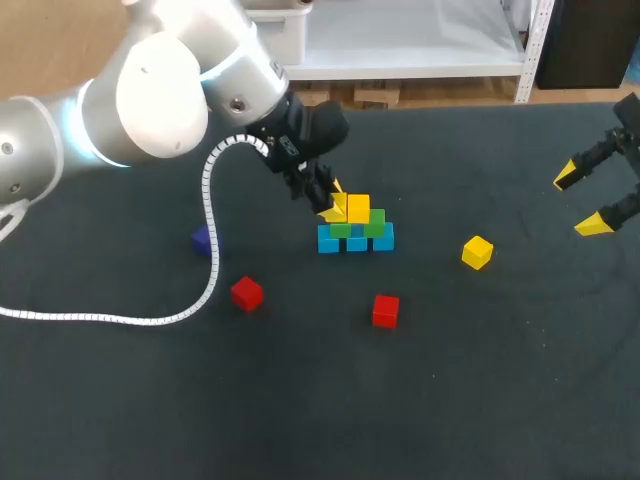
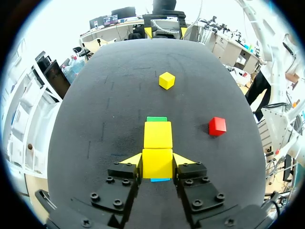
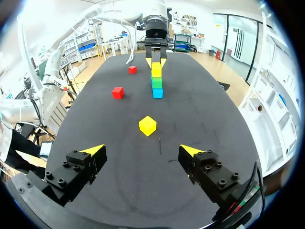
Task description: Place the blue cubes, place green cubes on the blue cubes, place the yellow cubes on the green cubes, then place the red cubes on the yellow cubes, and place purple cube on the red cubes.
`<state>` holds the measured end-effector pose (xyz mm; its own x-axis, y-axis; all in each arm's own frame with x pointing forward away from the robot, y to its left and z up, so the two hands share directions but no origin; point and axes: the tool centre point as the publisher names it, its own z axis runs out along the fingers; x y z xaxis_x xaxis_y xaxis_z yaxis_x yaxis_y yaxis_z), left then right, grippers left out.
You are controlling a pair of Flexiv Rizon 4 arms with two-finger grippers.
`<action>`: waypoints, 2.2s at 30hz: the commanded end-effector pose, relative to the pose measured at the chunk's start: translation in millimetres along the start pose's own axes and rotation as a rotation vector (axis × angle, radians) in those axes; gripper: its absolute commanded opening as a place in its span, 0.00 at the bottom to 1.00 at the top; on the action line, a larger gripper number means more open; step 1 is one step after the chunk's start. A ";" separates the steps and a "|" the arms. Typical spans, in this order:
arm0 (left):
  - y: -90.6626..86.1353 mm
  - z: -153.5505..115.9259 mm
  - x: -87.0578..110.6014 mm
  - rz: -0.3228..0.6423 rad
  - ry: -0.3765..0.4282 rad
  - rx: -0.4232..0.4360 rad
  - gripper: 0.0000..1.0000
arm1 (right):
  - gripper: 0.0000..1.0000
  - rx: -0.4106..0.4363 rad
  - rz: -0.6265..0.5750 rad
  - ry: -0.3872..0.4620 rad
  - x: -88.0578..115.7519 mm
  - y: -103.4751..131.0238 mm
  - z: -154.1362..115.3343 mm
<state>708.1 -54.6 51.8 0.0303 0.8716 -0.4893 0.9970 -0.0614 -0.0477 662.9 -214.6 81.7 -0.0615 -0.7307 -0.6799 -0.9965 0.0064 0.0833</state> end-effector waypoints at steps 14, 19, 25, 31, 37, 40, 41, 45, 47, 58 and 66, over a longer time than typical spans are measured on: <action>0.2 1.2 -1.8 -0.004 0.008 0.002 0.24 | 1.00 -0.001 -0.001 -0.003 0.6 -0.8 0.3; 0.0 1.4 -2.0 -0.004 0.010 0.002 0.34 | 1.00 -0.001 -0.001 -0.003 0.6 -0.8 0.3; -0.2 1.8 -2.1 -0.009 0.014 0.006 0.61 | 1.00 -0.001 -0.001 -0.003 0.6 -0.8 0.3; -0.3 1.8 -1.8 -0.013 0.017 0.005 0.96 | 1.00 -0.001 -0.001 -0.003 0.6 -0.8 0.3; -1.8 -5.5 1.1 -0.020 0.020 -0.012 1.00 | 1.00 -0.001 -0.001 -0.003 0.6 -0.8 0.3; -3.9 -13.1 5.6 -0.020 0.021 -0.023 1.00 | 1.00 -0.001 -0.001 -0.003 0.6 -0.8 0.3; -4.9 -16.2 8.1 -0.023 0.018 -0.025 1.00 | 1.00 -0.001 -0.001 -0.003 0.6 -0.8 0.3; -12.2 -33.4 18.7 -0.030 -0.007 -0.046 1.00 | 1.00 -0.001 -0.001 -0.003 0.6 -0.8 0.3; -16.9 -43.9 27.1 -0.037 -0.049 -0.051 1.00 | 1.00 -0.001 -0.001 -0.003 0.6 -0.8 0.3; -45.4 -102.2 85.1 -0.037 -0.182 -0.094 1.00 | 1.00 -0.001 -0.001 -0.003 0.6 -0.8 0.3; -64.8 -124.6 124.0 0.005 -0.231 -0.088 1.00 | 1.00 -0.001 -0.001 -0.003 0.6 -0.8 0.3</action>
<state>675.5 98.1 99.4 0.0172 0.8026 -0.5962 0.9995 -0.0303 -0.0120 662.9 -214.6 81.7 -0.0615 -0.7307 -0.6799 -0.9965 0.0064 0.0833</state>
